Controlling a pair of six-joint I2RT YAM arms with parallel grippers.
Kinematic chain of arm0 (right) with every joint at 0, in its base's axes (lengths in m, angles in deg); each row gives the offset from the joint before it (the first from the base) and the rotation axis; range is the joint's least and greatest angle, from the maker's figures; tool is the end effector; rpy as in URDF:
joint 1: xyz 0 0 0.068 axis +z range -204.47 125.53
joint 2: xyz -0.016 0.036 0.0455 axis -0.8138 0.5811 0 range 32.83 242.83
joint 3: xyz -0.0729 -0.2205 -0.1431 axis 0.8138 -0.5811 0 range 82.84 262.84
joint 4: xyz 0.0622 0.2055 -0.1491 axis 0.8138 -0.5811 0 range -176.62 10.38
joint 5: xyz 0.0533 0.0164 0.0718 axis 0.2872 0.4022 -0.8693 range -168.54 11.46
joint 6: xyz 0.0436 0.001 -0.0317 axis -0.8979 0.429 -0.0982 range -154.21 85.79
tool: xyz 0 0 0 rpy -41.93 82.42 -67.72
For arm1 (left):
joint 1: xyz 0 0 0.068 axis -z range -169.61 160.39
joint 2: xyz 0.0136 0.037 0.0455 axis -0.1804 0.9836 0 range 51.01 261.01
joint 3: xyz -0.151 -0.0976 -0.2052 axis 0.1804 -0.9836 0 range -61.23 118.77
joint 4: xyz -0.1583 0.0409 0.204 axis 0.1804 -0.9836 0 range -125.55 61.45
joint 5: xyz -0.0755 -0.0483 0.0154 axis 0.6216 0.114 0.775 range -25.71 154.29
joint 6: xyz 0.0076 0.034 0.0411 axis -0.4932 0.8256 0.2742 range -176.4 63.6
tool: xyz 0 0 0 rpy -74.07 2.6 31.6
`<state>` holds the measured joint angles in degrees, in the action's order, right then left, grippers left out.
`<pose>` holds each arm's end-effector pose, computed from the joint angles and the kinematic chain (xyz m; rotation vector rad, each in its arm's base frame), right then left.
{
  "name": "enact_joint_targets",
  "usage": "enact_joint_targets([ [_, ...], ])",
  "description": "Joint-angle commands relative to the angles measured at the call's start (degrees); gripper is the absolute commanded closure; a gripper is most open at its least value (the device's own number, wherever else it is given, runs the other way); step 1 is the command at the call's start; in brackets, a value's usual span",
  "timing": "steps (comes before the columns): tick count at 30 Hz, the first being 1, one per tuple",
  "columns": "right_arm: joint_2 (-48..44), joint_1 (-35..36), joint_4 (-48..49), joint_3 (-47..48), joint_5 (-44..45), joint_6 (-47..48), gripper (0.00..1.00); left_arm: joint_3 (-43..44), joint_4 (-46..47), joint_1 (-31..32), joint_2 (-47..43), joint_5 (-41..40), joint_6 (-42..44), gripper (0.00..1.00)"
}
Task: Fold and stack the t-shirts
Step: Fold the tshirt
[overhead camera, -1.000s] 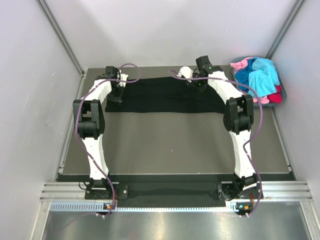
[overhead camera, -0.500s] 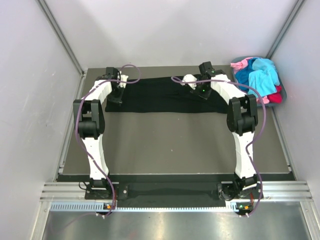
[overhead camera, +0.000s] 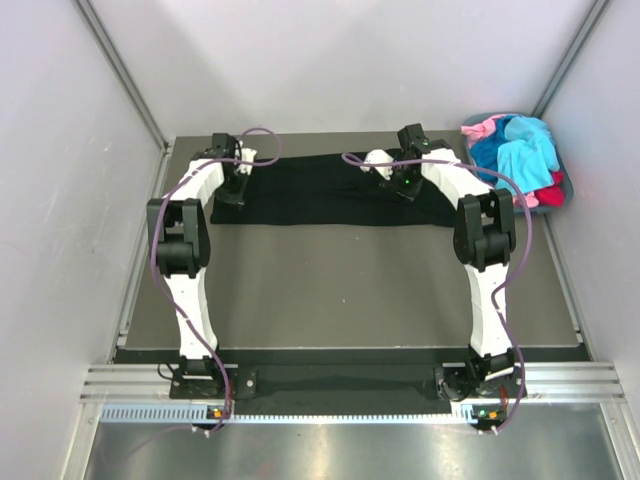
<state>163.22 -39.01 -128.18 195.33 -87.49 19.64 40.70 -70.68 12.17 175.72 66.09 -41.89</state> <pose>0.4671 0.1350 0.1963 -1.5734 2.1986 0.0144 0.4658 -0.0155 0.1918 0.3922 2.6740 0.0245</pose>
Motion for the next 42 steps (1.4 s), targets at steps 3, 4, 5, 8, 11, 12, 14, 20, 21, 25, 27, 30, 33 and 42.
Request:
enact_joint_targets([
  [3, -0.7, -0.1, -0.8, 1.6, -1.5, -0.5, 0.74, 1.7, 0.4, 0.0, 1.4, -0.2, -0.5, 0.81],
  [4, -0.5, -0.1, -0.7, 1.5, -1.5, -0.6, 0.74, 2.0, 0.4, 0.1, 1.5, -0.2, -0.5, 0.81],
  [5, -0.1, -0.1, -0.6, 1.9, -1.4, -0.8, 0.74, 2.1, 0.4, 0.1, 1.6, -0.2, -0.5, 0.81],
  [8, 1.4, 0.0, -0.6, 3.0, -1.2, -1.6, 0.74, 2.3, 0.3, 0.1, 1.6, -0.3, -0.4, 0.81],
  [11, 2.4, -0.2, -0.8, 3.4, -1.2, -2.0, 0.75, 2.2, 0.3, 0.1, 1.7, -0.3, -0.4, 0.81],
  [12, 2.5, 0.0, -0.8, 3.4, -1.2, -2.0, 0.75, 2.1, 0.3, 0.1, 1.7, -0.3, -0.4, 0.81],
  [14, 2.7, 0.0, -1.0, 3.4, -1.2, -2.0, 0.75, 2.0, 0.2, 0.1, 1.7, -0.5, -0.4, 0.81],
  [20, 2.5, 0.0, -0.8, 4.0, -0.7, -1.8, 0.95, 1.8, 0.2, 0.1, 1.6, -0.6, -0.4, 0.81],
  [21, 2.2, 0.0, -0.8, 4.3, 0.0, -1.7, 0.97, 1.8, 0.4, 0.1, 1.4, -0.6, -0.5, 0.81],
  [25, -0.7, 0.5, 2.2, 4.5, 2.8, -1.4, 0.99, 2.0, 0.6, 0.1, 1.6, -0.6, -0.4, 0.81],
  [27, -2.4, 1.1, 3.5, 4.5, 4.3, -0.7, 0.99, 2.0, 0.6, 0.1, 1.7, -0.4, -0.7, 0.81],
  [30, -3.1, 2.5, 5.8, 4.5, 6.6, 0.7, 1.00, 2.3, 0.6, 0.2, 1.8, -0.3, -0.8, 0.81],
  [33, -2.9, 3.7, 11.4, 3.3, 8.6, 2.1, 1.00, 2.3, 0.5, 0.2, 1.5, 0.0, -0.9, 0.81],
  [42, 5.6, 8.5, 35.1, 9.8, 24.0, 2.8, 0.88, 0.3, 0.0, 0.2, -1.4, 0.0, -0.3, 0.81],
])
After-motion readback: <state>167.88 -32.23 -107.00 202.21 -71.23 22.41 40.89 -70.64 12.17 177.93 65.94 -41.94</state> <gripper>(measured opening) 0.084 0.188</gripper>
